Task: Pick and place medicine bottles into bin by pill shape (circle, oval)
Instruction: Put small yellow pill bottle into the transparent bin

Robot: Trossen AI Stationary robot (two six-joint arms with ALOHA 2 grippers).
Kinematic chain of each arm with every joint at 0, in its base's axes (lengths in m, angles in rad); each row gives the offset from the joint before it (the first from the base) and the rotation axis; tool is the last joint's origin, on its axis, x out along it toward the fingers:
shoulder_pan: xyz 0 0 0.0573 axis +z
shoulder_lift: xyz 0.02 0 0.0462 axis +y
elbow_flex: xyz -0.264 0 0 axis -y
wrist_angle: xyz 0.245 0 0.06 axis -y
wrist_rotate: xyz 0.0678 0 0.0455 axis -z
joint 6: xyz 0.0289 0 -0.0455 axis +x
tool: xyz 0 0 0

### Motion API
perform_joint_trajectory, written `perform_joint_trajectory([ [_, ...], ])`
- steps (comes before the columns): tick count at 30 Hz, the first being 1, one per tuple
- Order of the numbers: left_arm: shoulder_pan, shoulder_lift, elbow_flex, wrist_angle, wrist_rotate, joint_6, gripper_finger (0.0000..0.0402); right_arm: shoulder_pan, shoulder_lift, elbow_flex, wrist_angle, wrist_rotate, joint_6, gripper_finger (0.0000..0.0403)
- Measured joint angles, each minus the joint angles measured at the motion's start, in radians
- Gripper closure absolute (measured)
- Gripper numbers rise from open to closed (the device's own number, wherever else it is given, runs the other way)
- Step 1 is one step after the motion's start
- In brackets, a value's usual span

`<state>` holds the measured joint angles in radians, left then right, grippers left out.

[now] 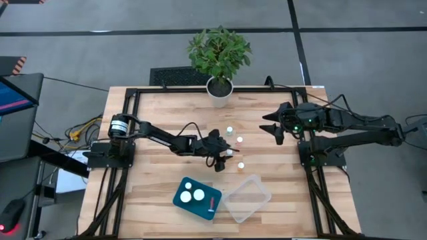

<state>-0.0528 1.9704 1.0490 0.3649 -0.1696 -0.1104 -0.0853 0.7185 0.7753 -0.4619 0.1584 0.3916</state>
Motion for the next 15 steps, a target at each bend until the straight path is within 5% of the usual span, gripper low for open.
perform_joint_trajectory([
  [15,0.000,0.027,0.001,0.013,-0.020,-0.015,0.0179,0.000,0.000,0.000,-0.004,-0.001,0.000,0.0132],
])
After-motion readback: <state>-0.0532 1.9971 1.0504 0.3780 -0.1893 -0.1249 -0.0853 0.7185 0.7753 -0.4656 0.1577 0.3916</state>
